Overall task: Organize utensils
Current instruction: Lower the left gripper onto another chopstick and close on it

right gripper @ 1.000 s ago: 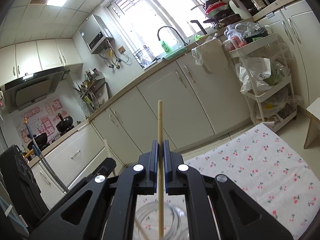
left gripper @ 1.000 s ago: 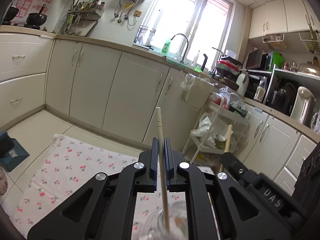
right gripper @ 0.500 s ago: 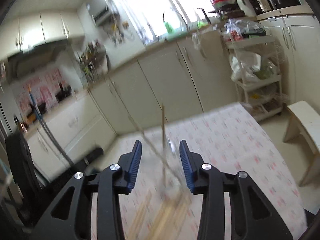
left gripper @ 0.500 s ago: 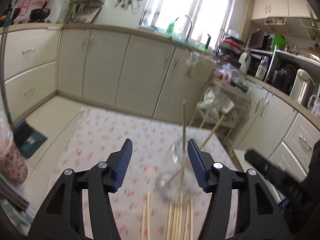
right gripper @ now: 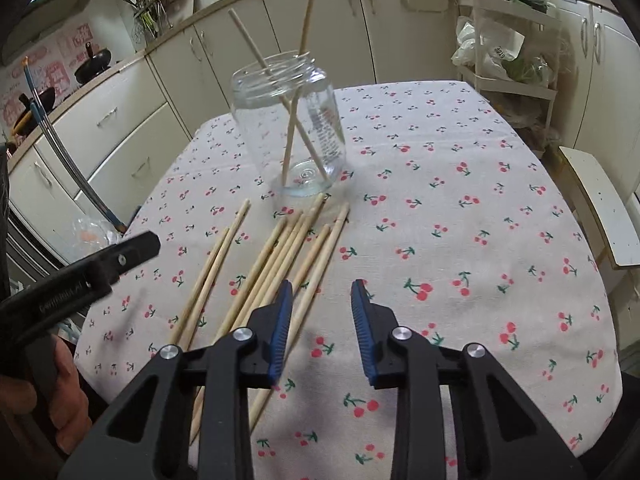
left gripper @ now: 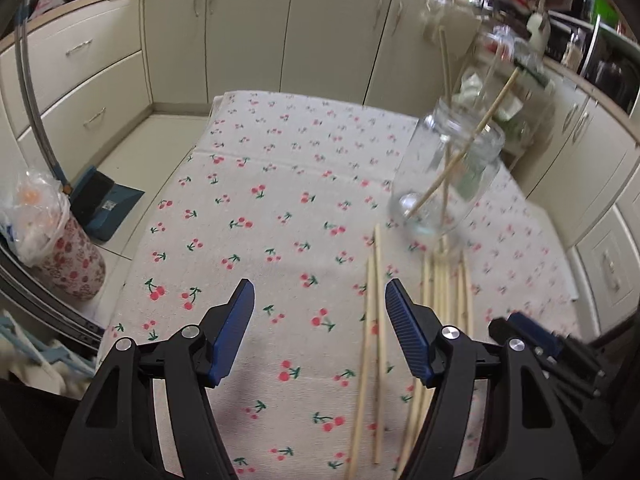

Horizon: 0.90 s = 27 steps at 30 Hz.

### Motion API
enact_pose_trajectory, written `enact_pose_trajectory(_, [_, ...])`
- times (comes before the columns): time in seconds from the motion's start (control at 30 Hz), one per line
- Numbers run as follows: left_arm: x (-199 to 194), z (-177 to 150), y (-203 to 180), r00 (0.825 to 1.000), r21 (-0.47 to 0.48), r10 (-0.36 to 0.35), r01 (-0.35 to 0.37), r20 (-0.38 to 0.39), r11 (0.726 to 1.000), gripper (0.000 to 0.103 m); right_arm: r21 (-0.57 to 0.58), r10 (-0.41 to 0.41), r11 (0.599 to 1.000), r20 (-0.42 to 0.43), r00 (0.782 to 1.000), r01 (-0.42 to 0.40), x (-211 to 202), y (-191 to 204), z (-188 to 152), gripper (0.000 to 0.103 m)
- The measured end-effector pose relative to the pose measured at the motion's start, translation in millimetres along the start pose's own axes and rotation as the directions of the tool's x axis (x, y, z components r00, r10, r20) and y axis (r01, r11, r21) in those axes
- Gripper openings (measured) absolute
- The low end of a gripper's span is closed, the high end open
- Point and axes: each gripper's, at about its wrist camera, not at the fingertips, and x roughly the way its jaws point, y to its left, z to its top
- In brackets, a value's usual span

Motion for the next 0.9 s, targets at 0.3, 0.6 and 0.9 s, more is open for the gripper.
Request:
enact_pose_trajectory(0.3, [17.8,2.7,-10.4,0.998,0.052,0.035,-0.032,-0.058,0.998,0.065,-0.097,-0.075,0.993,-0.061,0.995,0.069,23.0,12.8,1.2,0.031])
enact_pose_trajectory(0.6, [32.2,1.1,-20.2,0.994,0.117,0.064,-0.053,-0.087,0.992,0.065,-0.12,-0.138,0.984,-0.085,0.987,0.128,20.6,-12.2,7.1,0.031])
enact_pose_trajectory(0.9, [49.2,3.7,-29.6,0.99,0.165,0.108,-0.093,-0.087,0.982,0.065,-0.174,-0.086,0.982,-0.108,0.99,0.067,29.2,-9.9,17.4,0.031])
